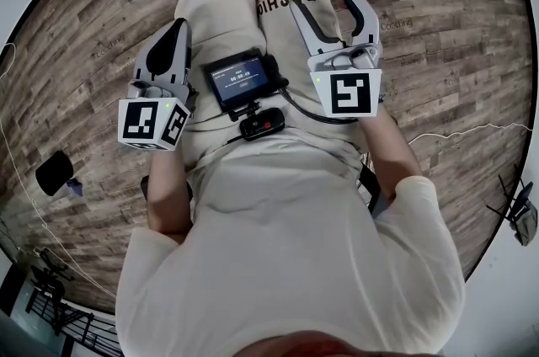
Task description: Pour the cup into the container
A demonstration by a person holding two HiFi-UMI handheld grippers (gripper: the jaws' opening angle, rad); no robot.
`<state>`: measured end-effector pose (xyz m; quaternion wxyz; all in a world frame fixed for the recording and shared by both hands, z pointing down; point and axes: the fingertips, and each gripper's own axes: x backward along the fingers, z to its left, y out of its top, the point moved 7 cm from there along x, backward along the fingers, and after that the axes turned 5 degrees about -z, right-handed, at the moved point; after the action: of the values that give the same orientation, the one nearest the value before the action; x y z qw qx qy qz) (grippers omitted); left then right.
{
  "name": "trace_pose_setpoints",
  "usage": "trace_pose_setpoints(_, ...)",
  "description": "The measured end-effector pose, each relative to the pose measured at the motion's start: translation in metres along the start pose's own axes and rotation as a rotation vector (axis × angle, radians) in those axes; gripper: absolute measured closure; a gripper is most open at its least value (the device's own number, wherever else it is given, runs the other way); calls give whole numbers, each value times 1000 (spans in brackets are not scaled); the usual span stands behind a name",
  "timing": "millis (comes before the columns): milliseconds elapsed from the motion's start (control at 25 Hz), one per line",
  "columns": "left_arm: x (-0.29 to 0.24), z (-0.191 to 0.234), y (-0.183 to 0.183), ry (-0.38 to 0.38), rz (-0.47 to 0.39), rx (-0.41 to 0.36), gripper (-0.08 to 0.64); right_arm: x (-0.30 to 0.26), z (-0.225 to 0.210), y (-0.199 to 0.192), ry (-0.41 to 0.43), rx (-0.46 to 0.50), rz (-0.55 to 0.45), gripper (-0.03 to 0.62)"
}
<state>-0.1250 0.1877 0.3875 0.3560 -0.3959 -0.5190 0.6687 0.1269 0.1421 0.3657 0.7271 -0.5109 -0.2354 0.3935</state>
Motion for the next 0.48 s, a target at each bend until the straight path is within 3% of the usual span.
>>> trace_pose_setpoints(480,0,0,0,-1,1,-1,548,0,0,0,1,3,0,324)
